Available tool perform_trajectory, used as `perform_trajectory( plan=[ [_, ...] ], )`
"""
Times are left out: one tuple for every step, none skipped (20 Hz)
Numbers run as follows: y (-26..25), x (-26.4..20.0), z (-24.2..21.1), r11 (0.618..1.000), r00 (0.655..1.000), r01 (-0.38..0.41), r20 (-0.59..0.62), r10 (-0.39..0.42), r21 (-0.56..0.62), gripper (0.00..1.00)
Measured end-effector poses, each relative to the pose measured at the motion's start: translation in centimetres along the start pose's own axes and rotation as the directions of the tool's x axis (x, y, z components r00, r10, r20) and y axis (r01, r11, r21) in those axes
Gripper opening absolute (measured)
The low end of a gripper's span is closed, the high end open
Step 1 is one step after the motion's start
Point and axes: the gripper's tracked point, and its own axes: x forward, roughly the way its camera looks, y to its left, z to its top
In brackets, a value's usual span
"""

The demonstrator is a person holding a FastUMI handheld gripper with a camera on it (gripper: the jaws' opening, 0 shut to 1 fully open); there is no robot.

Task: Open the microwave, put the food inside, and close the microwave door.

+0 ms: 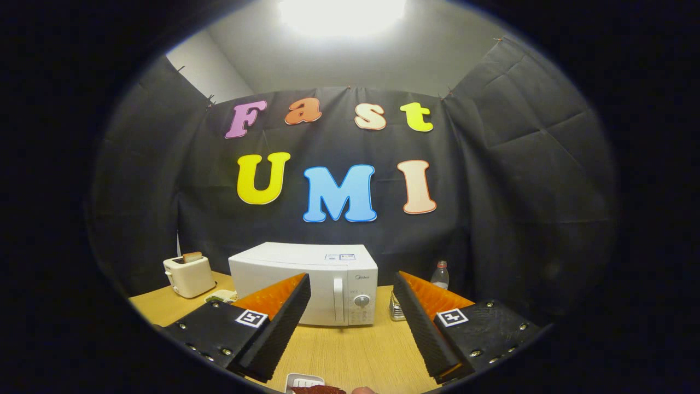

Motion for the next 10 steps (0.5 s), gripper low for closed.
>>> perform_trajectory(
  plan=[
    [0.1, 0.9, -0.3, 1.000, 1.000, -0.006, -0.004, 0.006, 0.000, 0.97],
    [0.1, 1.9, -0.5, 1.000, 1.000, -0.007, -0.008, 0.007, -0.001, 0.97],
    [0.0, 2.9, -0.7, 1.000, 1.000, -0.007, -0.012, 0.007, -0.001, 0.97],
    [0.1, 3.8, -1.1, 1.000, 1.000, -0.012, -0.021, 0.012, 0.002, 0.97],
    [0.2, 5.0, -1.6, 1.000, 0.999, -0.016, -0.033, 0.016, 0.005, 0.97],
    [0.4, 6.0, -2.1, 1.000, 0.999, -0.020, -0.048, 0.021, 0.009, 0.97],
    [0.5, 7.0, -2.6, 1.000, 0.998, -0.028, -0.059, 0.028, 0.012, 0.97],
    [0.7, 8.0, -2.9, 0.999, 0.997, -0.032, -0.069, 0.033, 0.014, 0.97],
    [0.9, 9.1, -3.4, 0.999, 0.996, -0.039, -0.075, 0.040, 0.015, 0.97],
    [1.1, 9.9, -3.9, 0.999, 0.995, -0.046, -0.085, 0.047, 0.014, 0.97]
  ],
)
